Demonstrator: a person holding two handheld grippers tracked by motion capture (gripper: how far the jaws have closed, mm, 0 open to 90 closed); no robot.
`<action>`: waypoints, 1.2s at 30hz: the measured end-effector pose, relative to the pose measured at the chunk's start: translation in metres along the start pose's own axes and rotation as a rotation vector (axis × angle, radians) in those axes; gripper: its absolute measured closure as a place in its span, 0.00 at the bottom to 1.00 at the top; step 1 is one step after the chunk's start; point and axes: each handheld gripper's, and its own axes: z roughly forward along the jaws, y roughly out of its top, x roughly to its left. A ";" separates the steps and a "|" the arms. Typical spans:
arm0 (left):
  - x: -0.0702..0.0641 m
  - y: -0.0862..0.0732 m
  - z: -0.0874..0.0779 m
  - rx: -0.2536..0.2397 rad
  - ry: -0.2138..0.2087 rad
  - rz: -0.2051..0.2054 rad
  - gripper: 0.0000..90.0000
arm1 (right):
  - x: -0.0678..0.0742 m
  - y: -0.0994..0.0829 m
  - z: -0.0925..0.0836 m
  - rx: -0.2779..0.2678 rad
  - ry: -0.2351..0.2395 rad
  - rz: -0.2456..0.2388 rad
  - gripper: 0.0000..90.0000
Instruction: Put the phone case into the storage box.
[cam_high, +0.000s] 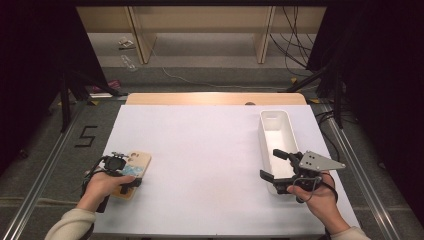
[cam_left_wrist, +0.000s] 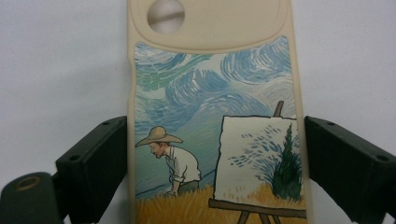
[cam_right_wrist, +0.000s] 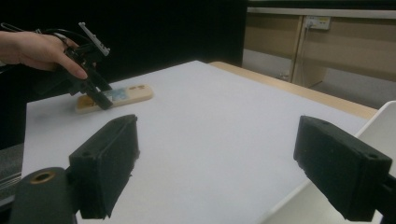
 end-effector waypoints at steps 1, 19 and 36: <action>0.000 0.000 0.000 0.000 0.000 0.000 0.11 | 0.000 0.000 0.000 0.000 0.000 0.000 0.17; 0.001 -0.001 -0.001 -0.017 -0.006 -0.022 0.12 | 0.000 0.000 -0.001 -0.004 0.000 0.004 0.17; -0.007 0.003 -0.010 -0.101 -0.010 -0.004 0.13 | 0.000 0.001 -0.001 -0.008 -0.001 0.002 0.17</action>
